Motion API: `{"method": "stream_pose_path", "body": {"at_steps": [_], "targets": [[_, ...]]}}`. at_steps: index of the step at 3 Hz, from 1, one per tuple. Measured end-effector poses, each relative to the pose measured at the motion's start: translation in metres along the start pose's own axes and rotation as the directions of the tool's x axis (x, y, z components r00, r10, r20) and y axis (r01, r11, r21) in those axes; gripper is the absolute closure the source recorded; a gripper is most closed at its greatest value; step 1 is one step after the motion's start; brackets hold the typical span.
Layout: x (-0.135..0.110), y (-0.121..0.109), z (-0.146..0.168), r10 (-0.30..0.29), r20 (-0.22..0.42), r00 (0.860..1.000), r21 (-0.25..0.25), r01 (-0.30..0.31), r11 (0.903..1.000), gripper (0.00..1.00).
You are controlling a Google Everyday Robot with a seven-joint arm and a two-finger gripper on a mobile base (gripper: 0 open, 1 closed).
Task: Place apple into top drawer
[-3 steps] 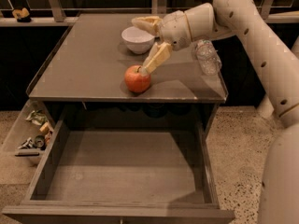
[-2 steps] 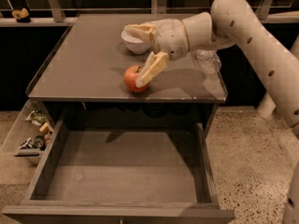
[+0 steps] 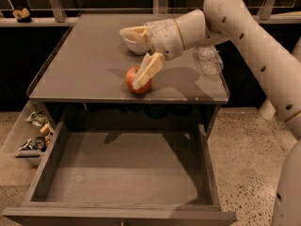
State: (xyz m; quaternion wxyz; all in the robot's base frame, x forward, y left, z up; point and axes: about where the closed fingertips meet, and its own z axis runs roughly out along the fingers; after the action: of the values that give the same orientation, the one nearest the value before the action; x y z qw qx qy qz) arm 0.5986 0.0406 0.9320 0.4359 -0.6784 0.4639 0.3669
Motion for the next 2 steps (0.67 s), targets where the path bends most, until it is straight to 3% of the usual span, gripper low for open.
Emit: {"method": "stream_pose_path", "body": {"at_steps": [1,2], "targets": [[0.0205,0.0171,0.0481,0.025,-0.074,0.997,-0.095,-0.032,0.995,0.0],[0.0215,0.0188,0.0505,0.027,-0.075,0.997,-0.101,-0.035,0.9943,0.0]]}}
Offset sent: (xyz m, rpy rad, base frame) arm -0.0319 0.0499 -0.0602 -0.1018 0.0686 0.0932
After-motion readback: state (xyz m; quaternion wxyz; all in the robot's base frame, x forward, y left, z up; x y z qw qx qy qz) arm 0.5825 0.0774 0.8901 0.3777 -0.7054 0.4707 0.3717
